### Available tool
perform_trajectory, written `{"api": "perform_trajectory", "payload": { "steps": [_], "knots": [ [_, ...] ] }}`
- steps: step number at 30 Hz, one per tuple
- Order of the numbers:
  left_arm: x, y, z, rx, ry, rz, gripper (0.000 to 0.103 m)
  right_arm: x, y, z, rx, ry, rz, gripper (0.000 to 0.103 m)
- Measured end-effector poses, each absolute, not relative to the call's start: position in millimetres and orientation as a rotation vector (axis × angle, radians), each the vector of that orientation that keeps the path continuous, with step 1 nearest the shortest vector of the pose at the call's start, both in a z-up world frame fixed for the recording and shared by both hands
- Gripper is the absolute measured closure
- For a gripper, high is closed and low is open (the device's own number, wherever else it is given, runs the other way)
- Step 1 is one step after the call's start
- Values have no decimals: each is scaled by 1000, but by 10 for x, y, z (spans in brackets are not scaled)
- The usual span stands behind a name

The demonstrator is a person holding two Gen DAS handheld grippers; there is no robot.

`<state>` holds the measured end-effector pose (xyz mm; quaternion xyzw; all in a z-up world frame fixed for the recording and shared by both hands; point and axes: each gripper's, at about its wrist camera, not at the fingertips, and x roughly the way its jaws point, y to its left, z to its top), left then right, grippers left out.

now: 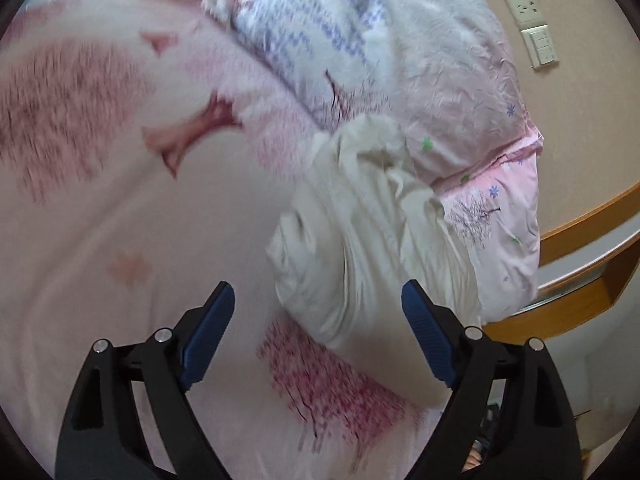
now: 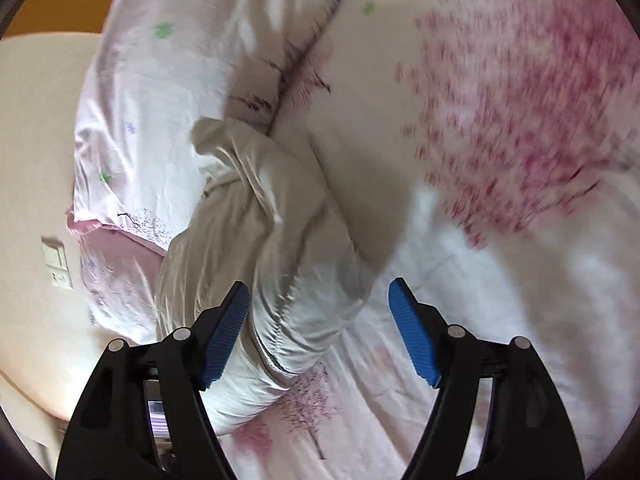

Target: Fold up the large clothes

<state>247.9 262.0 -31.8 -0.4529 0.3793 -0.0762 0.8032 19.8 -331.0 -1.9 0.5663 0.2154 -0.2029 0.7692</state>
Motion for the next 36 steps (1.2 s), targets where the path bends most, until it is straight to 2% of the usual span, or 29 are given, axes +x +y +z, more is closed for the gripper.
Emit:
{"api": "perform_trajectory", "payload": {
  "steps": [3, 8, 13, 17, 20, 22, 25, 27, 31, 36],
  "knots": [
    [2508, 2500, -366, -1004, 821, -183, 16, 230, -3308, -97, 1321, 439, -390, 22],
    [2697, 2307, -426, -1016, 848, -182, 16, 383, -3323, -70, 1304, 427, -401, 22],
    [2849, 2299, -436, -1047, 812, -140, 18, 481, -3302, -64, 1254, 426, -427, 33],
    [2899, 2378, -445, -1089, 779, -111, 21, 464, -3307, -89, 1246, 408, -423, 36],
    [2918, 2450, -486, -1142, 754, -93, 30, 474, -3300, -100, 1226, 394, -422, 44],
    [2935, 2508, -545, -1186, 744, -85, 51, 489, -3279, -81, 1200, 372, -407, 58],
    [2953, 2563, -591, -1226, 730, -114, 68, 512, -3237, 3, 1153, 351, -380, 69],
    [2953, 2567, -509, -1201, 713, -140, 75, 509, -3201, 73, 1126, 334, -361, 72],
    [2884, 2617, -326, -1174, 676, -195, 80, 483, -3075, 195, 1074, 308, -313, 76],
    [2580, 2756, -157, -1154, 639, -213, 81, 411, -2873, 243, 1035, 327, -242, 76]
  ]
}}
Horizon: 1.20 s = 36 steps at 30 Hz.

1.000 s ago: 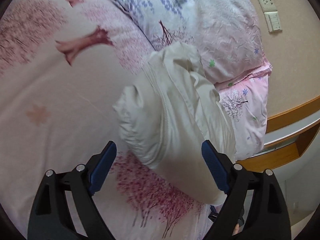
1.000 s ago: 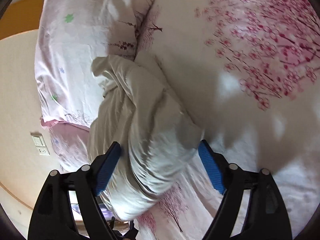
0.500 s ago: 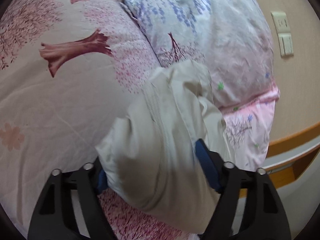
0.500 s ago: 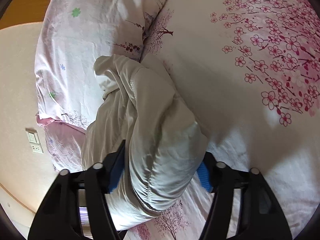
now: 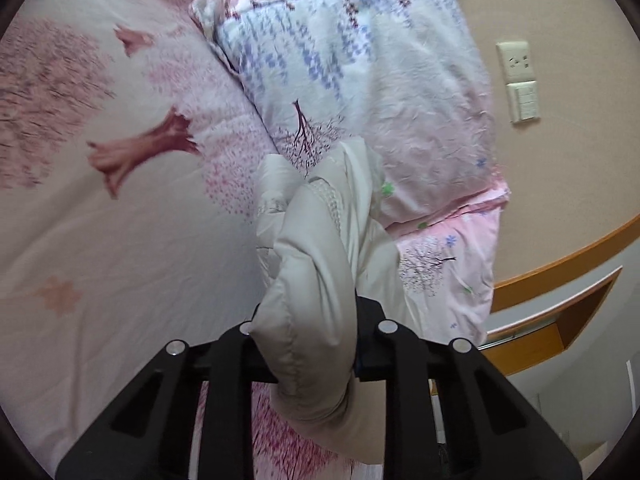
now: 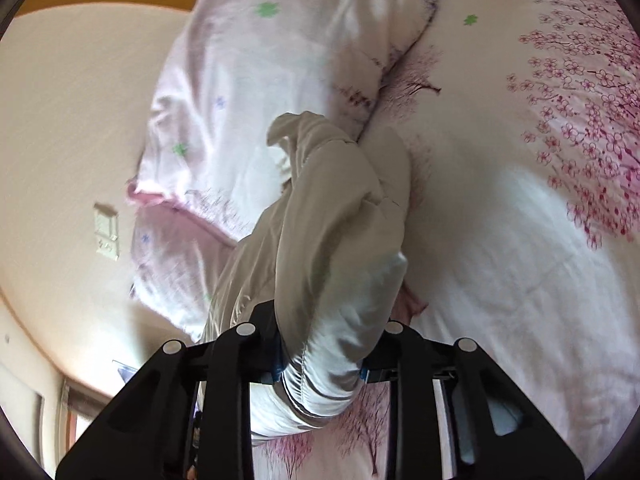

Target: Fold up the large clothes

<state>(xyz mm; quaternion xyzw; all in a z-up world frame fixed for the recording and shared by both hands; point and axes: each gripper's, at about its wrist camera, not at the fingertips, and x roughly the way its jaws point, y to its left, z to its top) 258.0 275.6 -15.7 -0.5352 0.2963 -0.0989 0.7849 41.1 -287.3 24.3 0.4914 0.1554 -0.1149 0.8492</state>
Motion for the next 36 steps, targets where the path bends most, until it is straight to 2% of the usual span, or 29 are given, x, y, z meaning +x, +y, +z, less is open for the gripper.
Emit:
{"api": "perform_trajectory", "payload": {
  "steps": [8, 15, 21, 23, 25, 28, 30, 32, 34, 36],
  "knots": [
    [1906, 3050, -52, -1145, 609, -196, 80, 190, -2433, 228, 941, 402, -140, 76],
    [1297, 3350, -229, -1211, 561, -155, 79, -65, -2030, 98, 783, 518, -107, 75],
    [1257, 3349, -401, -1192, 593, -115, 65, -126, -1939, 151, 639, 584, -211, 59],
    [1238, 3330, -377, -1174, 573, -112, 54, -128, -1874, 246, 563, 577, -288, 48],
    [1217, 3314, -365, -1167, 557, -117, 44, -174, -1804, 395, 446, 527, -437, 32],
    [1190, 3302, -343, -1137, 544, -109, 39, -256, -1682, 641, 349, 414, -560, 31],
    [1189, 3287, -331, -1119, 536, -102, 38, -174, -1518, 769, 310, 380, -508, 32],
    [1187, 3266, -333, -1112, 531, -105, 37, 48, -1283, 831, 261, 412, -392, 45],
    [1175, 3222, -325, -1088, 521, -105, 37, 328, -986, 835, 214, 465, -259, 68],
    [1146, 3180, -318, -1056, 503, -85, 37, 614, -723, 830, 177, 504, -159, 80]
  ]
}}
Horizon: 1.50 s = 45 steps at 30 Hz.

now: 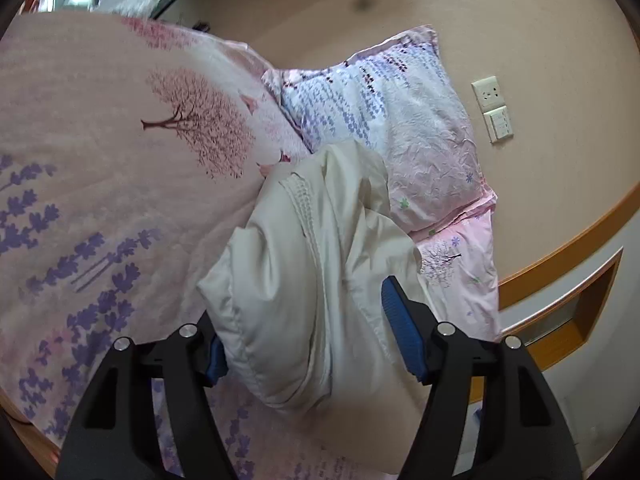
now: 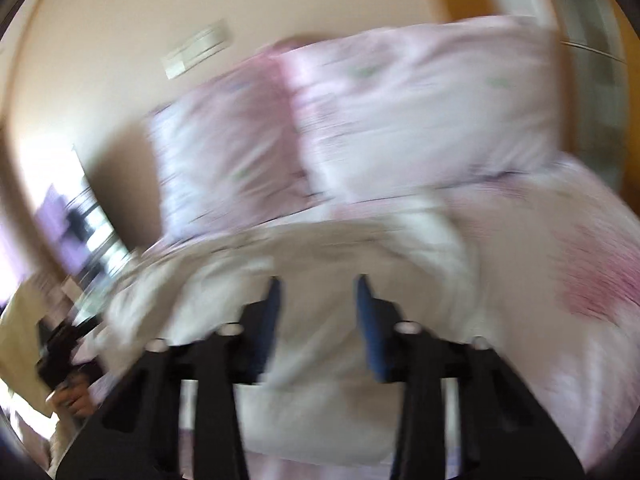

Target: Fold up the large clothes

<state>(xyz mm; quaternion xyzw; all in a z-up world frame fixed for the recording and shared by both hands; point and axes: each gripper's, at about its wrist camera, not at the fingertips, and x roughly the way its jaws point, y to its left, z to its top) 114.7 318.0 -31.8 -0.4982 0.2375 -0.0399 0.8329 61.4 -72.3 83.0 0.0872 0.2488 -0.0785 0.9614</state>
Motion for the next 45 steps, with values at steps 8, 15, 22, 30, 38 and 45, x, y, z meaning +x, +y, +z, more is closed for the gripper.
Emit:
{"api": "perform_trajectory", "payload": {
  "steps": [8, 15, 22, 30, 38, 45],
  "knots": [
    [1126, 3136, -377, -1052, 509, -53, 37, 1479, -11, 531, 84, 740, -15, 86],
    [1205, 3131, -371, -1049, 523, -51, 37, 1792, -25, 222, 66, 887, -99, 86],
    [1268, 3154, -399, -1108, 499, -84, 58, 1897, -14, 44, 50, 965, -102, 86],
    [1310, 2992, 30, -970, 424, -159, 68, 2052, -57, -24, 52, 1028, -104, 86],
    [1334, 2567, 543, -832, 312, -326, 68, 2125, -78, -31, 34, 1054, -134, 86],
    [1318, 2080, 858, -710, 261, -394, 68, 2025, -204, 104, 63, 1054, -79, 86]
  ]
}}
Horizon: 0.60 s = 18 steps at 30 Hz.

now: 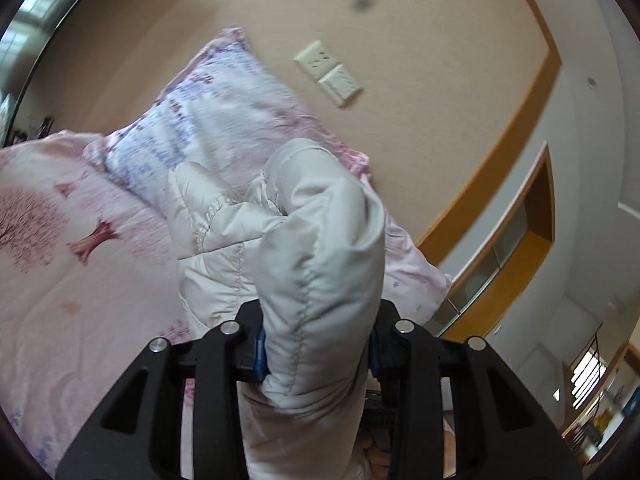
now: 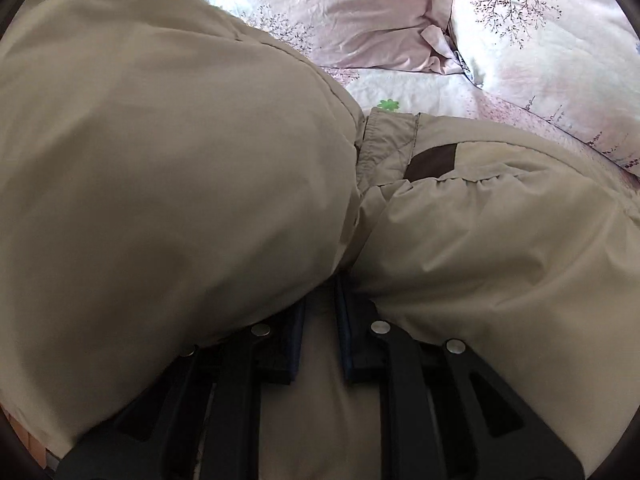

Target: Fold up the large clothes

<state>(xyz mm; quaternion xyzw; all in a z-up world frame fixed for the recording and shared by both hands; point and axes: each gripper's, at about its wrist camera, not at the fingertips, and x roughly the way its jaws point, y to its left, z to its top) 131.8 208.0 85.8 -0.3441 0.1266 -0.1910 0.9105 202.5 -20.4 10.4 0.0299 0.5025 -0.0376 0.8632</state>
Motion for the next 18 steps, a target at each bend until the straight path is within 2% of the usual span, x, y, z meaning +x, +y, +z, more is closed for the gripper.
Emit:
{"api": "perform_trajectory", "payload": {
  "steps": [7, 12, 18],
  "knots": [
    [1279, 1772, 1041, -639, 242, -444, 67, 1361, -663, 670, 120, 815, -96, 86],
    [1270, 1486, 1180, -590, 237, -496, 65, 1573, -948, 364, 182, 934, -133, 86],
    [1302, 991, 1292, -530, 253, -575, 64, 1589, -1041, 395, 218, 908, -62, 86]
  ]
}}
